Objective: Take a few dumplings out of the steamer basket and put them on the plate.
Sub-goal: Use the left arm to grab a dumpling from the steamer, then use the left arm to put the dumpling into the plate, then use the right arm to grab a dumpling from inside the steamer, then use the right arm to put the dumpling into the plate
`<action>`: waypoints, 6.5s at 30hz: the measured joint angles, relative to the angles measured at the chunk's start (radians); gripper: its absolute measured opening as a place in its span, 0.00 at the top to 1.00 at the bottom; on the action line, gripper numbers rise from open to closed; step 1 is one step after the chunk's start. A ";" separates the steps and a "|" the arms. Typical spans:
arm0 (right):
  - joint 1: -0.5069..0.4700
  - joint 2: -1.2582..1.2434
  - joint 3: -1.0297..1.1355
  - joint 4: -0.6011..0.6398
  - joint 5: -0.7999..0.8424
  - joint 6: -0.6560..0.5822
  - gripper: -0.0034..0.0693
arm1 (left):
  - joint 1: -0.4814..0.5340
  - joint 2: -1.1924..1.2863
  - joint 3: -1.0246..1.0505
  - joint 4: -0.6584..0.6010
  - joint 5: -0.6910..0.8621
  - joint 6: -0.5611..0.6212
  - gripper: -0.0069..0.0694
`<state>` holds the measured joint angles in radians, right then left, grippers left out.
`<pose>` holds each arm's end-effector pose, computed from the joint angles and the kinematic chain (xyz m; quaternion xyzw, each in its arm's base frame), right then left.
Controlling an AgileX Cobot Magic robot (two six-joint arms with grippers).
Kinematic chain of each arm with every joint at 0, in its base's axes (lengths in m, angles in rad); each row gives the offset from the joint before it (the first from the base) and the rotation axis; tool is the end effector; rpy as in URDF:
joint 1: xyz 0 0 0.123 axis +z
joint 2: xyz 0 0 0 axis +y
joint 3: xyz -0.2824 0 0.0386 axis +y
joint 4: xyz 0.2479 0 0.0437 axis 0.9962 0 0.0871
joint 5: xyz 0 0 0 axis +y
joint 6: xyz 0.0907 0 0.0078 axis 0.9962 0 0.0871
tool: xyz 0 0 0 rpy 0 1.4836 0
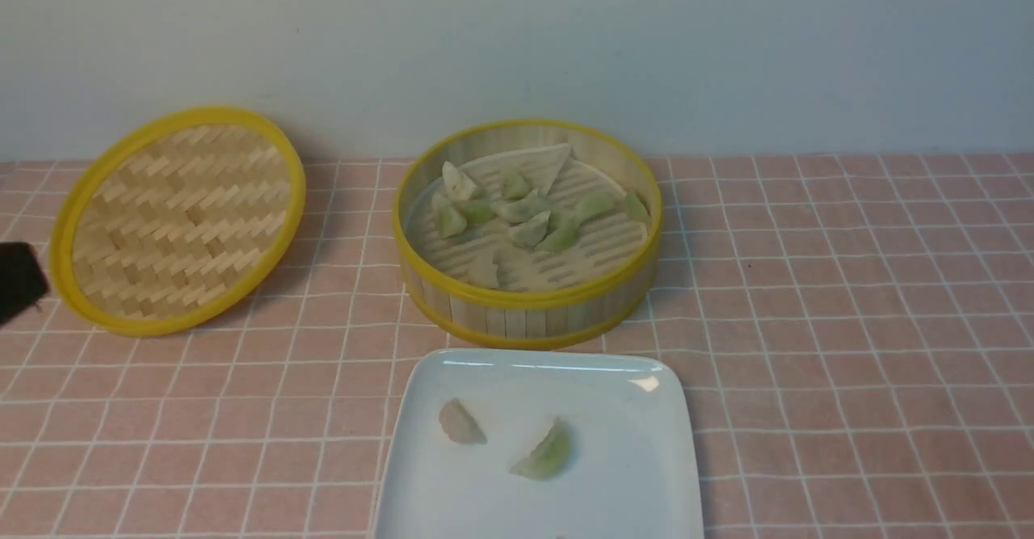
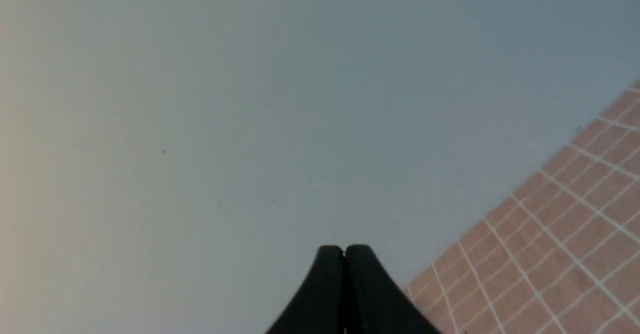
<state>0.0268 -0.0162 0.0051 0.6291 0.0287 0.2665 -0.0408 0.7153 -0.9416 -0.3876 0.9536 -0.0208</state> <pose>0.0551 0.0031 0.2102 0.2805 0.6195 0.3313 0.6540 0.1139 -0.0328 0.3863 -0.0204 0.8772 -0.2038 0.4343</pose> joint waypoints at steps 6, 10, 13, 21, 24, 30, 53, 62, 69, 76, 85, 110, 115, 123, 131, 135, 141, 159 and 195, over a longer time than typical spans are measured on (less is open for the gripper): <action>0.070 0.173 -0.358 -0.102 0.439 -0.119 0.97 | -0.005 0.366 -0.120 0.015 0.122 0.138 0.92; 0.103 0.473 -0.670 -0.206 0.789 -0.243 0.97 | -0.082 0.581 -0.197 0.068 0.093 0.168 0.92; 0.104 0.679 -0.843 -0.288 0.995 -0.305 0.97 | -0.143 0.695 -0.274 0.094 0.094 0.168 0.92; 0.104 1.039 -1.104 -0.472 1.167 -0.324 0.97 | -0.295 1.034 -0.653 0.178 0.145 0.163 0.92; 0.104 1.072 -1.115 -0.476 1.164 -0.319 0.97 | -0.326 1.138 -0.765 0.195 0.147 0.163 0.92; 0.104 1.077 -1.115 -0.476 1.133 -0.316 0.97 | -0.369 1.342 -0.938 0.236 0.134 0.172 0.79; 0.104 1.077 -1.116 -0.457 1.137 -0.316 0.97 | -0.374 1.646 -1.158 0.298 0.141 -0.038 0.66; 0.104 1.077 -1.116 -0.443 1.160 -0.316 0.97 | -0.374 1.562 -1.361 0.275 0.275 -0.023 0.66; 0.104 1.077 -1.116 -0.438 1.174 -0.317 0.97 | -0.411 1.270 -1.035 0.180 0.275 -0.001 0.66; 0.104 1.077 -1.116 -0.435 1.172 -0.317 0.97 | -0.528 1.169 -0.646 0.165 0.259 -0.001 0.66; 0.104 1.077 -1.116 -0.435 1.131 -0.317 0.96 | -0.553 1.308 -0.604 0.196 0.104 0.005 0.57; 0.309 1.846 -1.769 -0.395 1.084 -0.436 0.84 | -0.536 0.842 -0.643 0.444 0.278 -0.091 0.92; 0.344 2.075 -1.933 -0.398 1.073 -0.443 0.65 | -0.536 0.620 -0.454 0.440 0.289 -0.161 0.92; 0.400 2.404 -2.206 -0.390 1.058 -0.446 0.32 | -0.536 0.389 -0.281 0.450 0.300 -0.263 0.92; 0.425 2.562 -2.375 -0.377 1.056 -0.446 0.26 | -0.536 0.291 -0.256 0.507 0.302 -0.318 0.92; 0.427 2.578 -2.392 -0.367 1.062 -0.432 0.30 | -0.536 0.275 -0.256 0.514 0.302 -0.319 0.92; 0.431 2.580 -2.399 -0.392 1.093 -0.418 0.49 | -0.536 0.273 -0.256 0.515 0.302 -0.319 0.92; 0.430 2.359 -2.387 -0.472 1.219 -0.423 0.52 | -0.536 0.272 -0.256 0.515 0.302 -0.319 0.92; 0.524 1.920 -1.347 -0.232 1.042 -0.467 0.23 | -0.536 0.272 -0.256 0.515 0.302 -0.310 0.92</action>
<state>0.5509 1.9033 -1.3424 0.3975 1.0706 -0.2008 -0.5771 0.9876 -1.1979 0.1271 1.2554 -0.3309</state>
